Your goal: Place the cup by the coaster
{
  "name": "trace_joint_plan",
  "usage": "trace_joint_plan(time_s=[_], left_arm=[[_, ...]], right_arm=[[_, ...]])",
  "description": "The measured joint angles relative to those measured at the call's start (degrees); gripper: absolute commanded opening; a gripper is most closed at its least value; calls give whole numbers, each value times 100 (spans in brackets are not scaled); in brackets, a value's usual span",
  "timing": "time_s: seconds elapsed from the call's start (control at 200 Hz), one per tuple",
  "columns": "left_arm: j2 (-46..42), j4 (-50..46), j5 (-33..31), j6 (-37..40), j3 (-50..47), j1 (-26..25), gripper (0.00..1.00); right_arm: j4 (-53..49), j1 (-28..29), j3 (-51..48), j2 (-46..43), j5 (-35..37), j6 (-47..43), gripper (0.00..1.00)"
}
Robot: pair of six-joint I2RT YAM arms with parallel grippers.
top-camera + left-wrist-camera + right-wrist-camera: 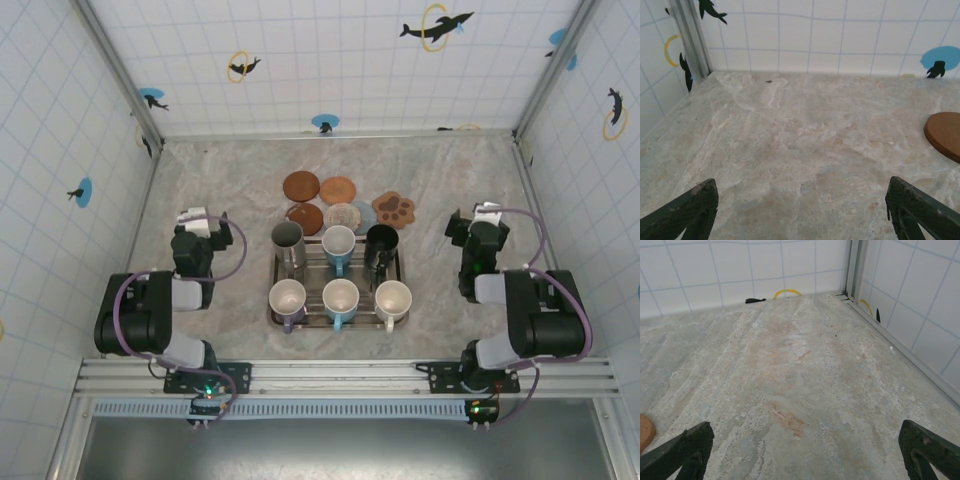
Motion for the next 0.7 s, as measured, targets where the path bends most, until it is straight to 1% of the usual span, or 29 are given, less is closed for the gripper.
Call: trace_joint_plan(time_s=[0.075,0.17,0.29,0.405,0.491,0.566,0.701], left_arm=[[-166,-654,55,31,496,0,83],[-391,-1309,146,-24,1075,0,80],[-636,-2127,378,-236,1659,-15,76],[-651,-3130,483,-555,2400,-151,72],[-651,-3799,479,-815,2973,-361,71],[-654,-4271,426,-1005,3407,-634,70],[-654,-4920,304,-1161,3960,-1241,70]], right_arm=[[-1025,42,699,-127,-63,-42,90],[-1910,162,1449,-363,-74,-81,90],[-2894,393,2052,-621,-107,-68,91],[-3943,649,2618,-625,-170,-7,90],[-4614,837,3064,-570,-256,92,90],[-5003,955,3469,-433,-520,271,89],[-5554,1036,4087,-15,-1051,612,82]])
